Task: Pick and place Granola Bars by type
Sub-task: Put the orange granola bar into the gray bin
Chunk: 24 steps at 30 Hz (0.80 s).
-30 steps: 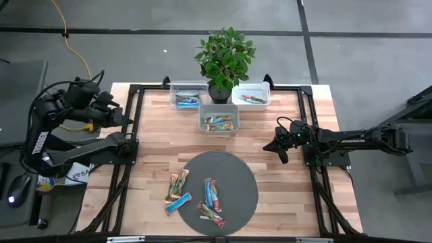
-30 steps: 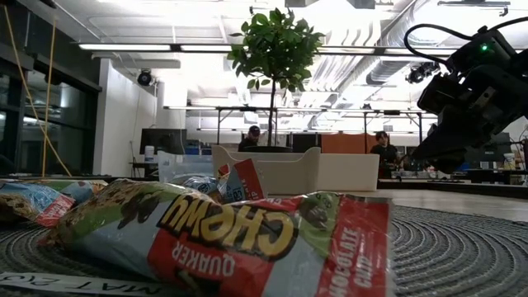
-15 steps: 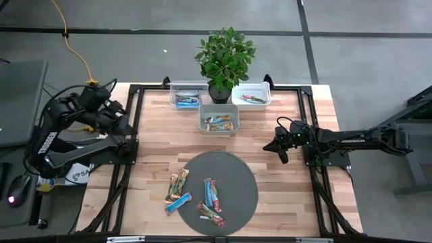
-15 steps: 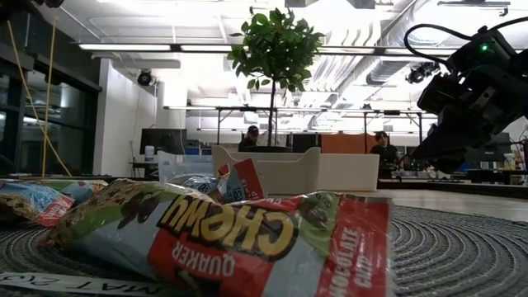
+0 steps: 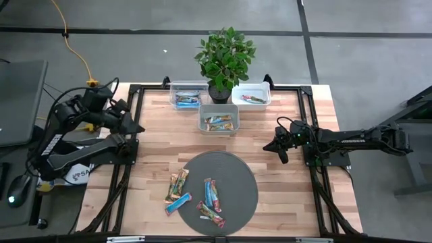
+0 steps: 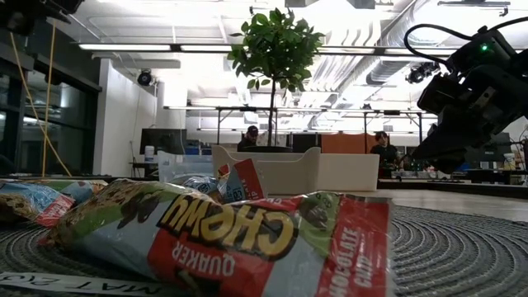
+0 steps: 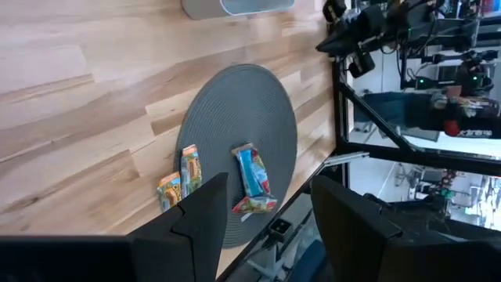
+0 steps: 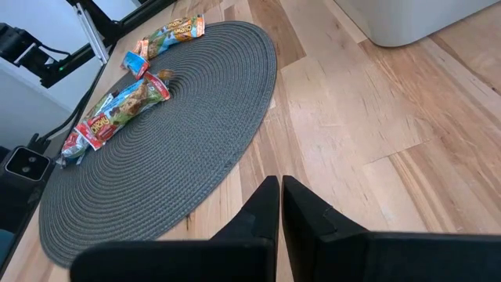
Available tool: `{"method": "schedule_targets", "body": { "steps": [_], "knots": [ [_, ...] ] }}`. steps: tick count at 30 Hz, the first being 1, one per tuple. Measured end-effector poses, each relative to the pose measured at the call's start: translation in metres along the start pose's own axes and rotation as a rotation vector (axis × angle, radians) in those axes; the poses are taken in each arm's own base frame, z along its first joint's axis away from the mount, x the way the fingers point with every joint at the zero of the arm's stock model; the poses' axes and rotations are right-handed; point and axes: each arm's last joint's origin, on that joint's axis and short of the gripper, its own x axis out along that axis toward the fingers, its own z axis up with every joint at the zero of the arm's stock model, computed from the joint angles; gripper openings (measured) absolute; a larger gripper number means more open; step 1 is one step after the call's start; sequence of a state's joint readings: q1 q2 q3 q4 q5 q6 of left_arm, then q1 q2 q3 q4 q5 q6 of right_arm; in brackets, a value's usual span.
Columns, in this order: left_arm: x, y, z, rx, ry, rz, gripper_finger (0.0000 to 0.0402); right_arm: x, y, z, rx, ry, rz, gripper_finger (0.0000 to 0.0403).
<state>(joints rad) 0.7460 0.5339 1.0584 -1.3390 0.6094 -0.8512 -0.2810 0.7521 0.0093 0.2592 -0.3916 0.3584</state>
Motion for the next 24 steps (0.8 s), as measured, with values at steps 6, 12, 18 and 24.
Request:
{"method": "schedule_targets", "body": {
  "steps": [6,12,18,24],
  "knots": [
    [0.007,0.003,0.003,0.004,0.017,-0.013,0.0179,0.0,0.0,0.0,0.0,0.0,0.0,0.0],
    [0.014,-0.002,0.013,0.038,-0.006,-0.081,0.0179,0.0,0.0,0.0,0.0,0.0,0.0,0.0],
    [0.029,-0.013,0.024,0.087,0.04,-0.06,0.0179,0.0,0.0,0.0,0.0,0.0,0.0,0.0],
    [0.073,-0.036,0.028,0.221,0.158,0.03,0.0179,0.0,0.0,0.0,0.0,0.0,0.0,0.0]
  ]
}}
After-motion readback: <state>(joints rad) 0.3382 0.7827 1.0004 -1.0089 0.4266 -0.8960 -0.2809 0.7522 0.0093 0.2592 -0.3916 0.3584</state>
